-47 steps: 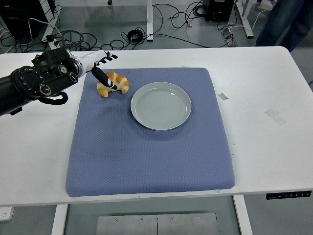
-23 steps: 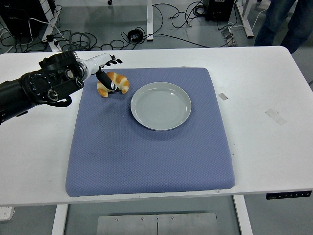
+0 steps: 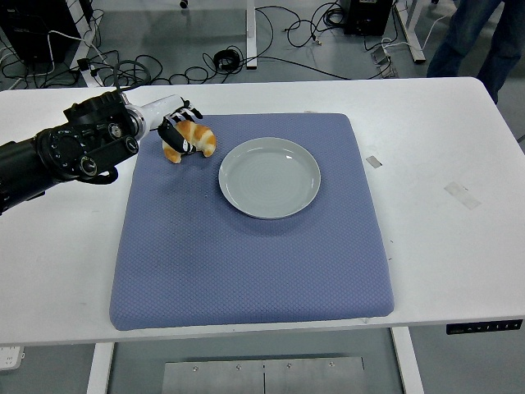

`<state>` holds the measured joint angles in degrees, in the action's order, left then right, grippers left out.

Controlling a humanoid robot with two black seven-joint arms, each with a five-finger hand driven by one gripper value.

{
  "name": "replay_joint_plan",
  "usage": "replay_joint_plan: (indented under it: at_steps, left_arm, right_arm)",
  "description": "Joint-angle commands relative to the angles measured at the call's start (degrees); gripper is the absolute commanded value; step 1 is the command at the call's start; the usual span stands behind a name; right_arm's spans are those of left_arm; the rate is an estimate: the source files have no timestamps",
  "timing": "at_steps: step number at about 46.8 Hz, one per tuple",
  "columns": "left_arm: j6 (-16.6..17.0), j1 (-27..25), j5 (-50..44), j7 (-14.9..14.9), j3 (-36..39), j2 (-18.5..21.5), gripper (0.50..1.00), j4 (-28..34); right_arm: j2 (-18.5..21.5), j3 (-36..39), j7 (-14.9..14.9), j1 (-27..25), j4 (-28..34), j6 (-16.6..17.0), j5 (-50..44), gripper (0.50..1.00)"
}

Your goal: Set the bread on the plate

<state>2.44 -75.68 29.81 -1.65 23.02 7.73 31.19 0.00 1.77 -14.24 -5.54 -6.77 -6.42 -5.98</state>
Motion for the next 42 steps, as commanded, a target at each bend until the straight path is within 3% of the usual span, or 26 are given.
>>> replay_joint_plan:
  at_steps: [1, 7, 19, 26, 34, 42]
  left_arm:
    - [0.02, 0.18, 0.07, 0.16, 0.1, 0.0, 0.675, 0.02]
    - [0.11, 0.0, 0.07, 1.12, 0.19, 0.0, 0.5, -0.07]
    - [0.46, -3.77, 0.16, -0.37, 0.01, -0.08, 0.5, -1.74]
    - [0.2, -5.45, -0.19, -5.55, -0.08, -2.01, 0.5, -1.21]
    - [0.46, -7.47, -0.45, -8.28, 0.1, -2.81, 0.5, 3.88]
    - [0.55, -10.28, -0.28, -8.37, 2.03, -6.14, 0.5, 5.73]
  right_arm:
    - [0.0, -0.01, 0.0, 0.0, 0.0, 0.0, 0.0, 1.0]
    - [0.0, -0.01, 0.0, 0.0, 0.0, 0.0, 0.0, 1.0]
    - [0.0, -0.01, 0.0, 0.0, 0.0, 0.0, 0.0, 1.0]
    - [0.0, -0.01, 0.0, 0.0, 0.0, 0.0, 0.0, 1.0]
    - [0.0, -0.01, 0.0, 0.0, 0.0, 0.0, 0.0, 1.0]
    - [0.0, -0.01, 0.0, 0.0, 0.0, 0.0, 0.0, 1.0]
